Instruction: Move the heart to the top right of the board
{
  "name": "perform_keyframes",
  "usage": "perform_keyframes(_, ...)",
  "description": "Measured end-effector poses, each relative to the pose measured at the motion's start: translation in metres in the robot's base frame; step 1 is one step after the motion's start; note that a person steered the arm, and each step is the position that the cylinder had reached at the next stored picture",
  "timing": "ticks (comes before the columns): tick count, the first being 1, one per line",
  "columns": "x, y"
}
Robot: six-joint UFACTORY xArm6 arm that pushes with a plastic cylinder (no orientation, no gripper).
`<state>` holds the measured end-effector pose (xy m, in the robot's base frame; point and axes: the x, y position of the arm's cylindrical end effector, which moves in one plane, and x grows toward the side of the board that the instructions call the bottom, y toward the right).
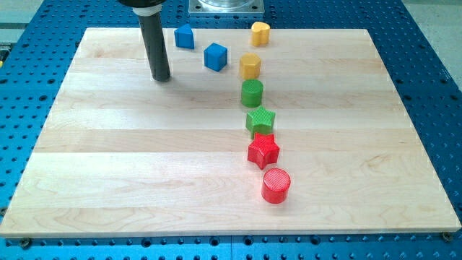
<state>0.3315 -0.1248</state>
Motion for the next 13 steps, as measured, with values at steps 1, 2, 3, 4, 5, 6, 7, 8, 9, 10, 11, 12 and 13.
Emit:
perform_keyframes(1, 0.000, 0.000)
perform_keyframes(2, -0.001, -0.002)
perform_keyframes(3, 0.012, -0.002)
perform_keyframes(4, 0.020, -0.002)
perform_keyframes(5, 0.016, -0.002)
perform_keyframes(6, 0.005, -0.002)
perform_keyframes(7, -0.011, -0.008)
perform_keyframes(8, -0.018, -0.043)
perform_keyframes(9, -0.043, -0.058)
perform_keyframes(10, -0.088, -0.058)
perform_keyframes(11, -0.128, -0.035)
perform_keyframes(12, -0.139, -0.019)
perform_keyframes(13, -0.134, 0.036)
